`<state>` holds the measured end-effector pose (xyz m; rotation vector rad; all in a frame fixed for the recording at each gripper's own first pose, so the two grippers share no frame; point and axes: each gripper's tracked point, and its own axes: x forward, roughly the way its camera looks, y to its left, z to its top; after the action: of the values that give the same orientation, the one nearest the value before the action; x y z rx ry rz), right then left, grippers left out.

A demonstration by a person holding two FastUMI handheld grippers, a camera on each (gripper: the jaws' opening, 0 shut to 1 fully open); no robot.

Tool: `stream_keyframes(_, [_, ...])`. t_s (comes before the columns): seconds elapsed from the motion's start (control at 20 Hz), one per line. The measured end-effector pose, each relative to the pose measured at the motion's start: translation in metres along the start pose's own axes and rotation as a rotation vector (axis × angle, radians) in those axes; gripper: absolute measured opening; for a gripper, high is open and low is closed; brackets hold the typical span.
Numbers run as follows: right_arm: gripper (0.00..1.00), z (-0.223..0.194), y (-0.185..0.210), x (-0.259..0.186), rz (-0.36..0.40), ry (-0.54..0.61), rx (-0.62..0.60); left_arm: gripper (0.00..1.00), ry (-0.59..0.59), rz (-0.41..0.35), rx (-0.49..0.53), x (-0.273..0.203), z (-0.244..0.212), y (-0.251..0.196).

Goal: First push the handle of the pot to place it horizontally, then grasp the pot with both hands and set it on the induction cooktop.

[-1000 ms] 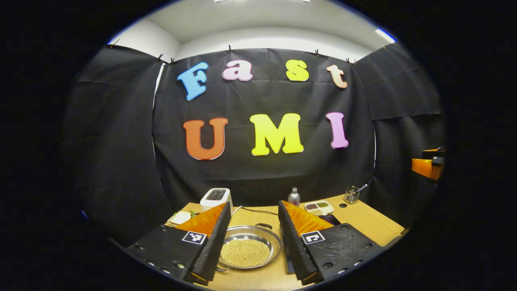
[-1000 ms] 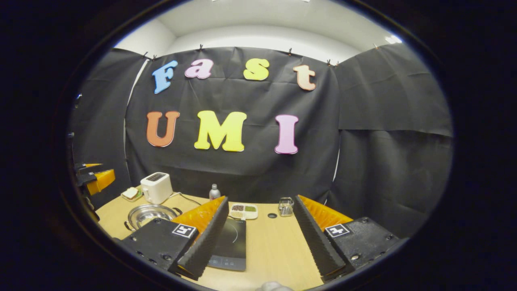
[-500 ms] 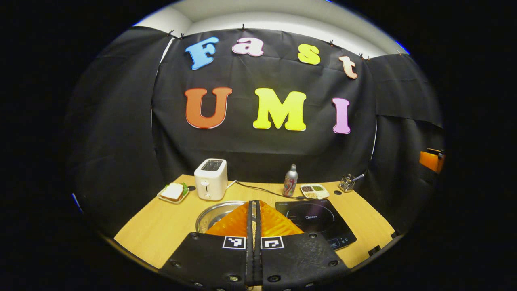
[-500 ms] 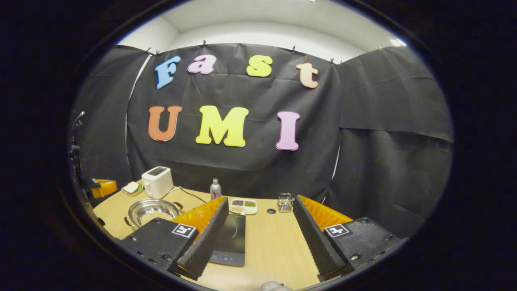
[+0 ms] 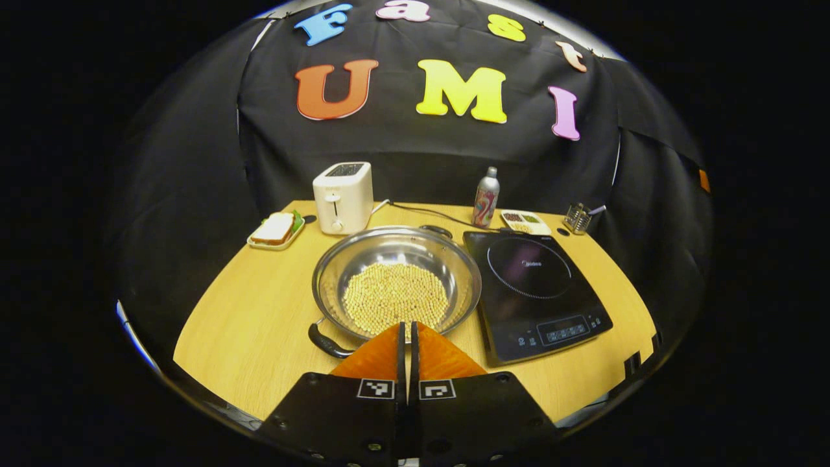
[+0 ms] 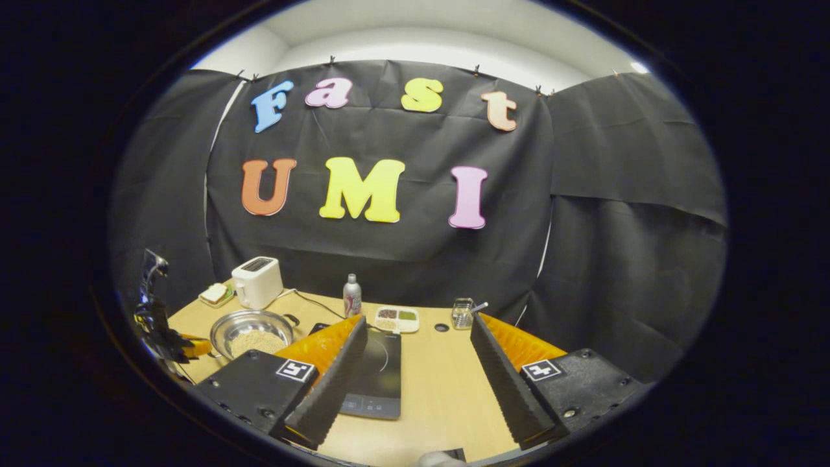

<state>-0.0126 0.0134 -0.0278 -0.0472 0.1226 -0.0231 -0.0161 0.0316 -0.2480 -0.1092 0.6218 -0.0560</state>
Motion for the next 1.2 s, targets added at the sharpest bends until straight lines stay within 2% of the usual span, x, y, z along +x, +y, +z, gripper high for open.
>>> stream_keyframes(0.05, [1.00,-0.005,0.003,0.001,0.002,0.009,0.001,0.00,0.030,0.001,0.006,0.007,-0.009,0.004])
stream_keyframes(0.25, [0.98,-0.017,0.011,0.007,0.005,0.032,-0.013,0.00,0.134,0.013,0.018,0.029,-0.036,0.012])
stream_keyframes(0.65, [0.99,-0.030,0.007,0.020,-0.002,0.073,0.003,0.00,0.243,0.066,-0.008,0.055,-0.054,0.028])
stream_keyframes(0.7, [1.00,-0.031,0.005,0.022,-0.008,0.075,0.003,0.10,0.248,0.071,-0.008,0.056,-0.054,0.030])
stream_keyframes(0.75, [1.00,-0.031,0.002,0.022,-0.014,0.074,0.003,0.00,0.252,0.081,-0.006,0.058,-0.056,0.035])
stream_keyframes(0.8, [0.98,-0.030,0.000,0.023,-0.019,0.075,0.002,0.10,0.256,0.088,-0.007,0.061,-0.056,0.038])
stream_keyframes(0.85, [0.98,-0.032,-0.002,0.024,-0.022,0.078,0.002,0.00,0.259,0.095,-0.009,0.063,-0.059,0.042])
stream_keyframes(0.9, [0.98,-0.033,-0.004,0.024,-0.026,0.082,0.001,0.10,0.268,0.094,-0.021,0.064,-0.061,0.042])
stream_keyframes(0.95, [0.98,-0.035,-0.005,0.024,-0.028,0.084,0.000,0.00,0.272,0.097,-0.025,0.064,-0.064,0.043])
stream_keyframes(1.0, [0.98,-0.038,-0.006,0.025,-0.030,0.090,-0.001,0.00,0.278,0.103,-0.025,0.064,-0.066,0.045])
stream_keyframes(1.05, [0.98,-0.039,-0.008,0.025,-0.035,0.094,0.001,0.10,0.275,0.110,-0.027,0.064,-0.066,0.047])
stream_keyframes(1.1, [1.00,-0.038,-0.009,0.025,-0.036,0.094,0.004,0.00,0.272,0.113,-0.028,0.064,-0.064,0.049])
stream_keyframes(1.15, [0.98,-0.038,-0.011,0.025,-0.038,0.096,0.008,0.00,0.269,0.121,-0.033,0.065,-0.064,0.051])
stream_keyframes(1.2, [0.99,-0.038,-0.012,0.025,-0.038,0.096,0.010,0.10,0.268,0.128,-0.037,0.065,-0.063,0.054])
